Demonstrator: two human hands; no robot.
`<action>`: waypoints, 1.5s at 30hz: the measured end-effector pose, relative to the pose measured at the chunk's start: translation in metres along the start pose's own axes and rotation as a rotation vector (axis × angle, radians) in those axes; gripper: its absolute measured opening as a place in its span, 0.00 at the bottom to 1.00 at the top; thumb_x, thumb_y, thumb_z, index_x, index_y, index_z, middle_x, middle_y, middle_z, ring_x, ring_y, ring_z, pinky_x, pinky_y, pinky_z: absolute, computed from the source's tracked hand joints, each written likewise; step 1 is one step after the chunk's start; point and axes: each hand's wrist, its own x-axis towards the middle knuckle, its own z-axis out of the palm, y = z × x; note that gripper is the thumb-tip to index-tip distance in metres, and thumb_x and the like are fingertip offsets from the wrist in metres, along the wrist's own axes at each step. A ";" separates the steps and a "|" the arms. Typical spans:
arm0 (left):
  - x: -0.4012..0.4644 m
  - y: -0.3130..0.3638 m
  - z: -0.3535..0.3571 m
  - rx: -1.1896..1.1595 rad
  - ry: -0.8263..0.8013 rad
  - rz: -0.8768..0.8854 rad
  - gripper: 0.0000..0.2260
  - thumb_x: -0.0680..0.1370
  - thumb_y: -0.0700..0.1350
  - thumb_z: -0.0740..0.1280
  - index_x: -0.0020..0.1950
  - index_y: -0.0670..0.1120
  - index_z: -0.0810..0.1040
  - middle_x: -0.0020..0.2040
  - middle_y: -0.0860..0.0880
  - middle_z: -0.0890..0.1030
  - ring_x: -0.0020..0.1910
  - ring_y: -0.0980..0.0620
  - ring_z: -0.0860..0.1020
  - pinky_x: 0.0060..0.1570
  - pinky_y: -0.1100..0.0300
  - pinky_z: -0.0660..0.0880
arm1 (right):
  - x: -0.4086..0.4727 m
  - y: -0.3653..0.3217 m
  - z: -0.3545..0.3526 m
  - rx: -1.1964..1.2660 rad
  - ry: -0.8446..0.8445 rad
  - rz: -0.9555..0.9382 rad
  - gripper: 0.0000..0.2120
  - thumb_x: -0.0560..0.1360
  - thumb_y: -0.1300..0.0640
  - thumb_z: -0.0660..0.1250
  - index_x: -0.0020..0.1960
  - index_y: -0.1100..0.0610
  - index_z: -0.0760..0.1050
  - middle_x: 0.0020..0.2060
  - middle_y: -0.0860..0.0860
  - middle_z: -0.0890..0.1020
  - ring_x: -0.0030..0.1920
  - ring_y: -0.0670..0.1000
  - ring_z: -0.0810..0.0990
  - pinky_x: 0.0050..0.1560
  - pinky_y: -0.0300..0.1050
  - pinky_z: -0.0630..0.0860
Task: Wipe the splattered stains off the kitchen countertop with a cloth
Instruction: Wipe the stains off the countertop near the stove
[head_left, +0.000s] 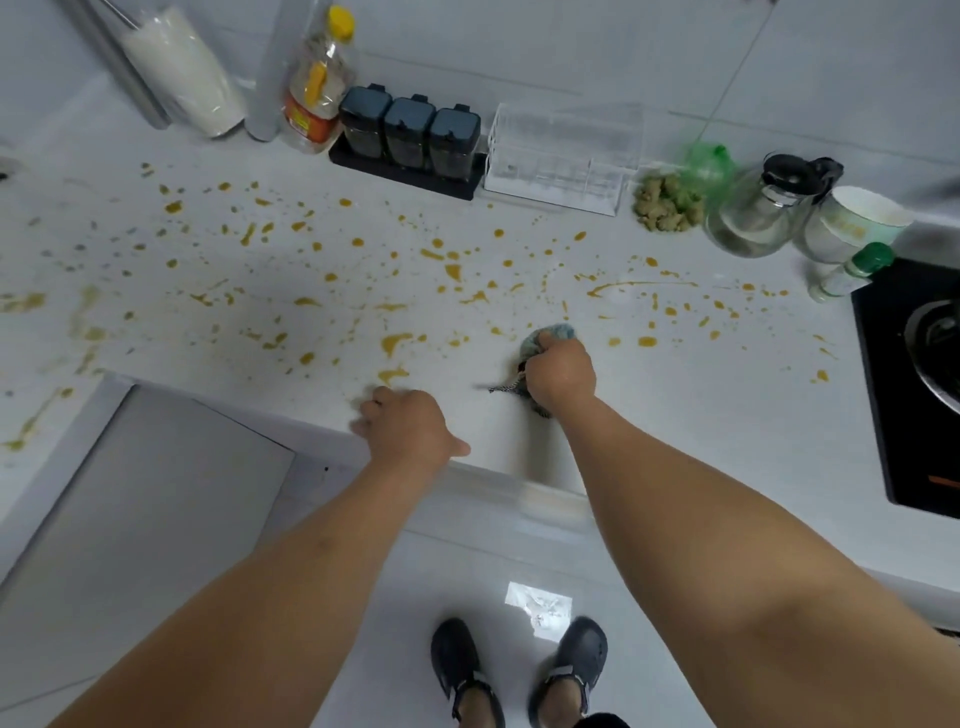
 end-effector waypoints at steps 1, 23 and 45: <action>0.002 0.001 -0.002 0.007 0.000 0.009 0.35 0.63 0.64 0.82 0.58 0.42 0.79 0.65 0.38 0.71 0.64 0.37 0.69 0.59 0.48 0.70 | -0.007 -0.008 0.009 -0.003 -0.025 -0.058 0.19 0.72 0.63 0.61 0.58 0.50 0.80 0.55 0.53 0.81 0.53 0.57 0.80 0.48 0.44 0.73; 0.007 -0.001 0.003 -0.042 0.040 -0.024 0.48 0.60 0.65 0.83 0.69 0.38 0.72 0.71 0.34 0.67 0.71 0.35 0.65 0.65 0.49 0.69 | -0.050 -0.003 0.042 -0.243 -0.194 -0.397 0.19 0.77 0.51 0.64 0.67 0.44 0.73 0.67 0.54 0.74 0.62 0.60 0.77 0.58 0.56 0.78; 0.005 -0.012 0.015 0.146 0.123 0.151 0.30 0.72 0.67 0.73 0.57 0.41 0.79 0.57 0.42 0.80 0.61 0.40 0.74 0.60 0.50 0.66 | -0.041 -0.016 0.055 -0.489 -0.184 -0.528 0.21 0.79 0.46 0.63 0.71 0.46 0.71 0.67 0.52 0.76 0.63 0.57 0.77 0.63 0.52 0.75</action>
